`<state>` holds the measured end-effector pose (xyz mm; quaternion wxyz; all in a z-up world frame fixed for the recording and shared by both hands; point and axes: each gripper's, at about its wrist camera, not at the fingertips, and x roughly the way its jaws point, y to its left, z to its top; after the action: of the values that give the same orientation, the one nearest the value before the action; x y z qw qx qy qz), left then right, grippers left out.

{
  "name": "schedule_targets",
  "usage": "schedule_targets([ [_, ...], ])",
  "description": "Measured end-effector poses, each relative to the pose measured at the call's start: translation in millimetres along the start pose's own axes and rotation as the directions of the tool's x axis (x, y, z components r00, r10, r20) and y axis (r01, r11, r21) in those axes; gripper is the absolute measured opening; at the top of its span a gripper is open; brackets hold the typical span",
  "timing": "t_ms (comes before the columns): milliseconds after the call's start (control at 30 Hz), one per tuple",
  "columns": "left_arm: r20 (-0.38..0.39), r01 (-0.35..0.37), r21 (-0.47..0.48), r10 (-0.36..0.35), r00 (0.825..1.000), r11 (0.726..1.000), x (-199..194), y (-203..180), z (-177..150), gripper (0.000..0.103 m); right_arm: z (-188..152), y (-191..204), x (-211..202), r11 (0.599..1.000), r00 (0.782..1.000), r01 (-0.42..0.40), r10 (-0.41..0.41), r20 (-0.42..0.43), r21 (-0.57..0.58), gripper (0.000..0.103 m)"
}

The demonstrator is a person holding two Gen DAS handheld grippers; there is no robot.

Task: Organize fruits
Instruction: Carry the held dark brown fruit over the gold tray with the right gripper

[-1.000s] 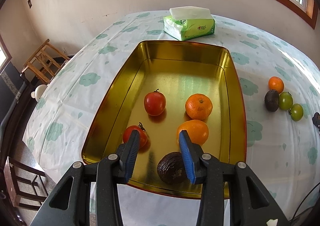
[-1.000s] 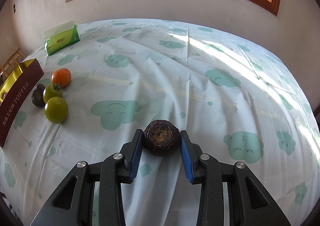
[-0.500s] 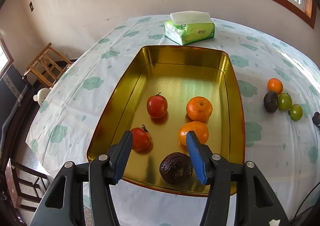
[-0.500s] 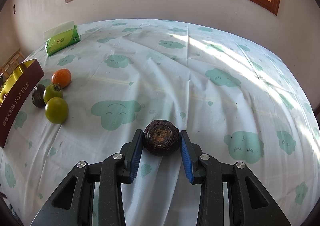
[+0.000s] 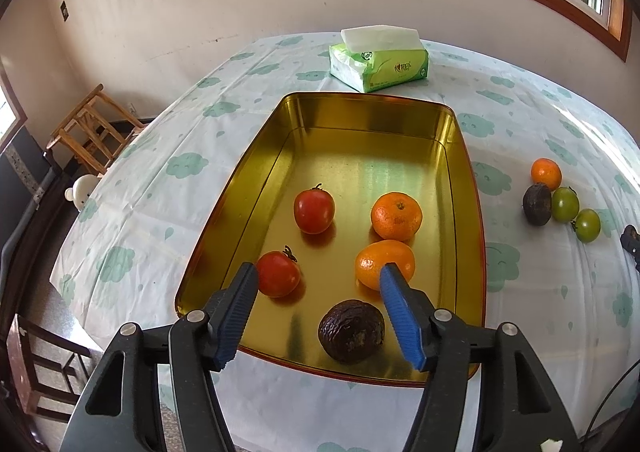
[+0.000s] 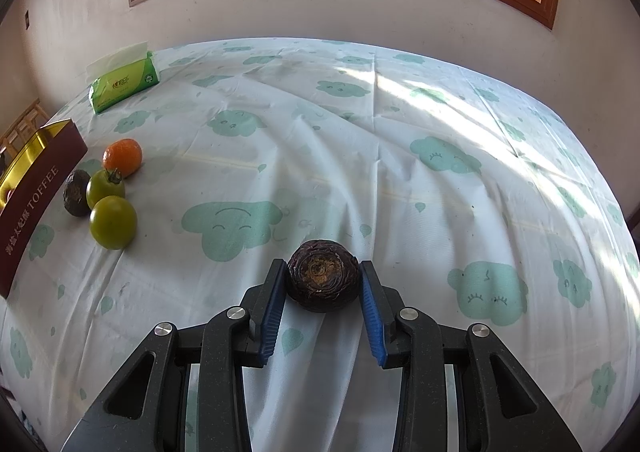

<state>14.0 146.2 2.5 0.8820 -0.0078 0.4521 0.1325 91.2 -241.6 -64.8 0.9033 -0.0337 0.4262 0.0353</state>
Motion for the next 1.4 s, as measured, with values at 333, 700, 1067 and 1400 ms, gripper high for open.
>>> schedule_targets([
  [333,0.001,0.002,-0.001,-0.002,1.0,1.0,-1.8,0.9,-0.4,0.065,5.0,4.3,-8.8,1.0,1.0,-0.007,0.007,0.018,0.007,0.037],
  [700,0.0,0.006,-0.008,-0.006,1.0,1.0,-4.8,1.9,-1.3,0.07,23.5,48.1,-40.5,0.994,0.992,-0.09,0.094,0.082,-0.06,0.037],
  [1067,0.017,0.02,-0.066,-0.019,1.0,0.998,-15.2,16.9,0.4,0.074,37.9,132.2,-59.6,0.951,0.961,-0.236,0.258,0.094,-0.199,0.037],
  [1400,0.011,-0.001,-0.136,0.002,1.0,0.991,-17.2,44.1,-2.8,0.077,43.7,211.8,-70.1,0.876,0.915,-0.363,0.4,0.059,-0.318,0.037],
])
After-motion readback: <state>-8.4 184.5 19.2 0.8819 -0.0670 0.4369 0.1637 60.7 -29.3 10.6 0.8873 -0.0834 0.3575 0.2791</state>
